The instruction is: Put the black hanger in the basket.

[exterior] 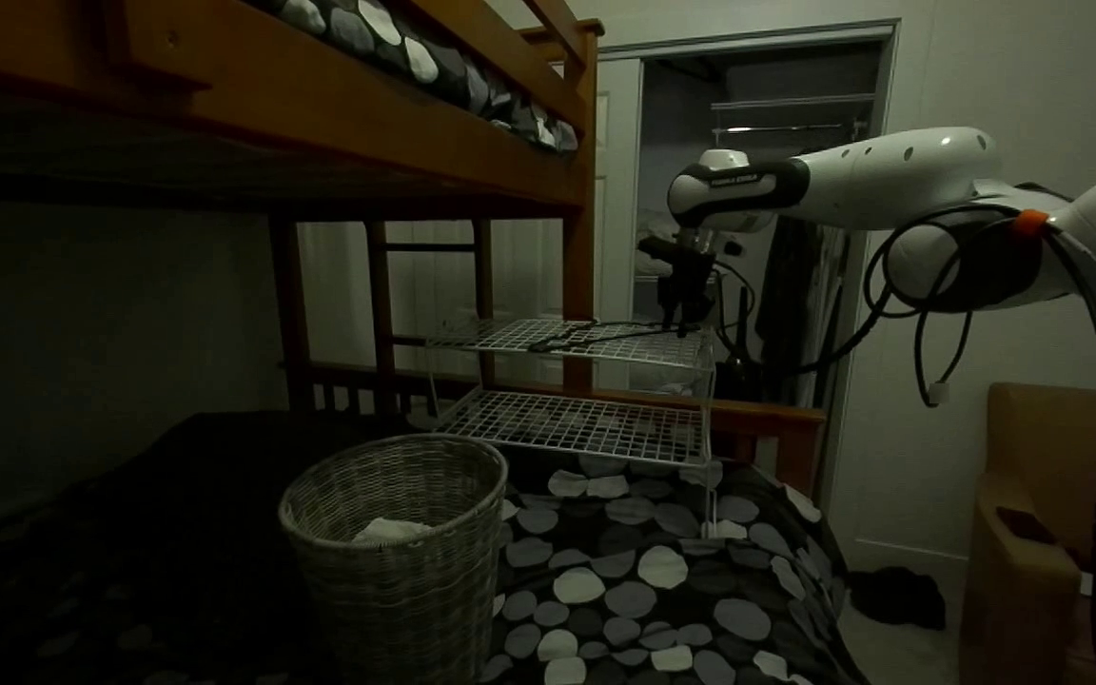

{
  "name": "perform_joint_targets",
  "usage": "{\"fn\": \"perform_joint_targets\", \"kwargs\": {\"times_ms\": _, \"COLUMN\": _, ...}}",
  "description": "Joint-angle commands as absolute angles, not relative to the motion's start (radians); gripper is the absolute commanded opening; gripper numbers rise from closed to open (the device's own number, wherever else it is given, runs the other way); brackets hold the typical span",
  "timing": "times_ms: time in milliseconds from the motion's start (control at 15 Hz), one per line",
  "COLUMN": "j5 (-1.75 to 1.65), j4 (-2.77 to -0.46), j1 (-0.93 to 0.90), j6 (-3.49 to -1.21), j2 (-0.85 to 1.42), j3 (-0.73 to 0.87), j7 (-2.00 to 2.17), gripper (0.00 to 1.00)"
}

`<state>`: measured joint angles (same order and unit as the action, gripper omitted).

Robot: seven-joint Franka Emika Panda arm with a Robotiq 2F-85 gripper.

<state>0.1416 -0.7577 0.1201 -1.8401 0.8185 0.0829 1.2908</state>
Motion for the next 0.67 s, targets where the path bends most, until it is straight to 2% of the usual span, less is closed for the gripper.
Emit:
{"fn": "perform_joint_targets", "kwargs": {"times_ms": 0, "j5": 0.162, "j4": -0.659, "j1": 0.142, "j6": -1.783, "j2": 0.882, "j3": 0.077, "j7": 1.331, "gripper": 0.23}}
{"fn": "perform_joint_targets", "kwargs": {"times_ms": 67, "j5": 0.164, "j4": -0.643, "j1": 0.146, "j6": -1.778, "j2": 0.889, "j3": 0.076, "j7": 1.338, "gripper": 0.23}}
{"fn": "perform_joint_targets", "kwargs": {"times_ms": 200, "j5": 0.167, "j4": -0.623, "j1": 0.153, "j6": -1.782, "j2": 0.895, "j3": 0.071, "j7": 1.341, "gripper": 0.30}}
{"fn": "perform_joint_targets", "kwargs": {"times_ms": 333, "j5": 0.175, "j4": -0.606, "j1": 0.160, "j6": -1.778, "j2": 0.895, "j3": 0.063, "j7": 1.342, "gripper": 0.52}}
{"fn": "perform_joint_targets", "kwargs": {"times_ms": 467, "j5": 0.179, "j4": -0.587, "j1": 0.164, "j6": -1.775, "j2": 0.902, "j3": 0.060, "j7": 1.349, "gripper": 0.60}}
{"fn": "perform_joint_targets", "kwargs": {"times_ms": 600, "j5": 0.191, "j4": -0.574, "j1": 0.175, "j6": -1.768, "j2": 0.908, "j3": 0.051, "j7": 1.354, "gripper": 0.64}}
